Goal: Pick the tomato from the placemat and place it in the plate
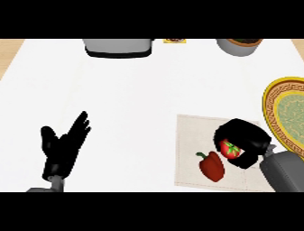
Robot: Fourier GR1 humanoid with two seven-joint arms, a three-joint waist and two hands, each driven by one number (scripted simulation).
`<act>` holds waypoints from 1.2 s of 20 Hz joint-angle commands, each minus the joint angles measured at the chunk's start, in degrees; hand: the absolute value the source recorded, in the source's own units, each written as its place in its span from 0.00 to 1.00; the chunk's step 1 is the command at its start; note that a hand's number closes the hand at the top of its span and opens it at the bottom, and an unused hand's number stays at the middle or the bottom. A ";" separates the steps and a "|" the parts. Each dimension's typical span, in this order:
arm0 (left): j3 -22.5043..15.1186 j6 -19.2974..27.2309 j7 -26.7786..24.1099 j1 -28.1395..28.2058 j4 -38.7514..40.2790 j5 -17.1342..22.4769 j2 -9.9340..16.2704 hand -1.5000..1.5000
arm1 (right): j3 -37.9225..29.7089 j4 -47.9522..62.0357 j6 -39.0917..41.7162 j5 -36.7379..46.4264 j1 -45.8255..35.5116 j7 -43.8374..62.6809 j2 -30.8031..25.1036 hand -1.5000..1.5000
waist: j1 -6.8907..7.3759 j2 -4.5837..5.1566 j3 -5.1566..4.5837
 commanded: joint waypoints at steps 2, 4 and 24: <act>-0.19 -0.03 -0.58 0.28 0.32 -1.50 -2.08 0.50 | -1.61 -1.55 -3.59 2.92 2.63 -2.81 0.45 1.00 | -0.19 0.11 0.16; 2.83 -3.64 0.40 1.90 -1.92 0.86 2.15 0.50 | -3.45 -3.59 -0.68 1.70 0.48 -2.50 -0.37 1.00 | -0.13 0.07 0.16; 0.97 -1.14 -0.07 -0.06 -1.82 -0.42 -0.41 0.50 | -48.04 2.90 -42.98 2.21 -16.10 62.71 4.96 1.00 | 0.68 2.21 -0.31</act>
